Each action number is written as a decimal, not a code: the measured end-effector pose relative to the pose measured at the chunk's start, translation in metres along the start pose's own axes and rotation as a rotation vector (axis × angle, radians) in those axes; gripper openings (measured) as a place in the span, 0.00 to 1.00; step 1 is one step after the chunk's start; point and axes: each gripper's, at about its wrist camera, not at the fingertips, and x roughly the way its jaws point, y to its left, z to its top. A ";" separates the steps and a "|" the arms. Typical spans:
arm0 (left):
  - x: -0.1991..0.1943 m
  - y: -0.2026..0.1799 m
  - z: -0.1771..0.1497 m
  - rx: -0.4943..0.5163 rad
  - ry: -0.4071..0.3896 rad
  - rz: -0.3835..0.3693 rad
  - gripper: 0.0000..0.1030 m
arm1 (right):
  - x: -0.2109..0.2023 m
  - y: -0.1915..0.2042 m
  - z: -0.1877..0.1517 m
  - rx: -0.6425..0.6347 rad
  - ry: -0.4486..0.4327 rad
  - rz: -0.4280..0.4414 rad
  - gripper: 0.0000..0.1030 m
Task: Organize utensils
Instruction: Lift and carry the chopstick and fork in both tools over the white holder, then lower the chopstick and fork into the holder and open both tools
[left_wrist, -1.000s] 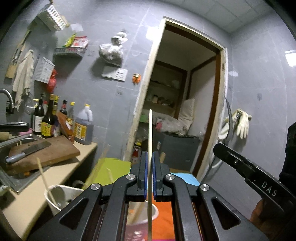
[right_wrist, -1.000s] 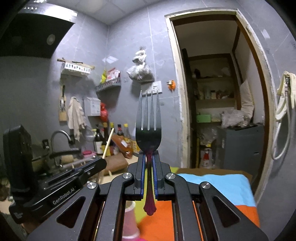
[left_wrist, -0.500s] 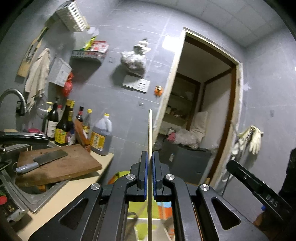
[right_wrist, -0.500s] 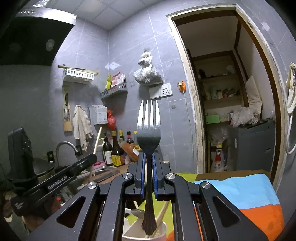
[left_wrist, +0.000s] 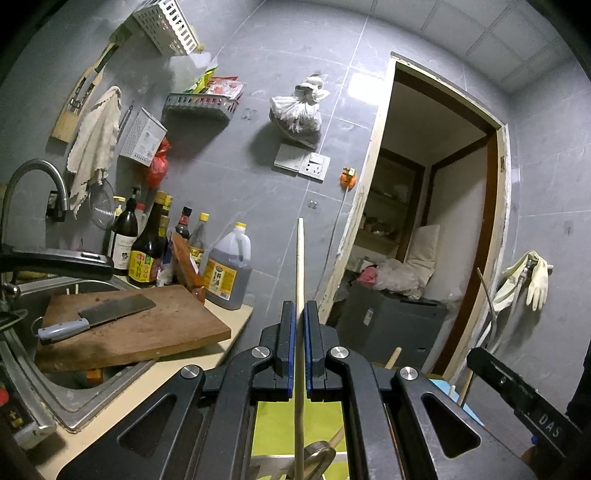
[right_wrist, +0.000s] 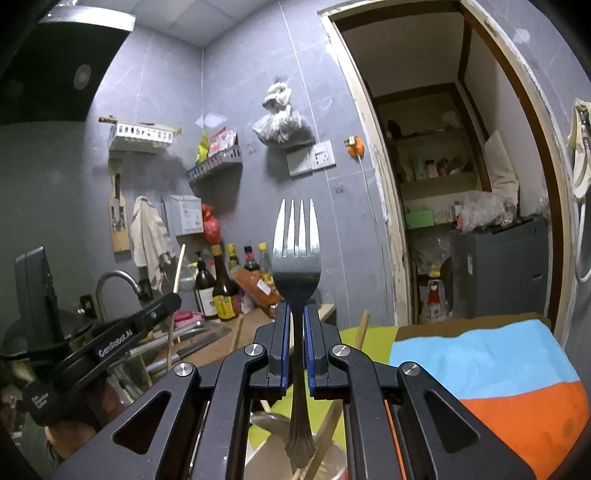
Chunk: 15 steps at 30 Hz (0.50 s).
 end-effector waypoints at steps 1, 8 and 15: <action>0.001 0.000 -0.002 -0.003 0.001 0.000 0.02 | 0.001 0.000 -0.002 0.001 0.004 -0.001 0.05; 0.001 -0.003 -0.014 -0.006 0.005 0.009 0.02 | 0.000 -0.002 -0.010 -0.010 0.038 -0.004 0.05; -0.007 -0.004 -0.027 -0.004 0.008 0.028 0.02 | -0.006 -0.005 -0.019 -0.009 0.072 -0.009 0.05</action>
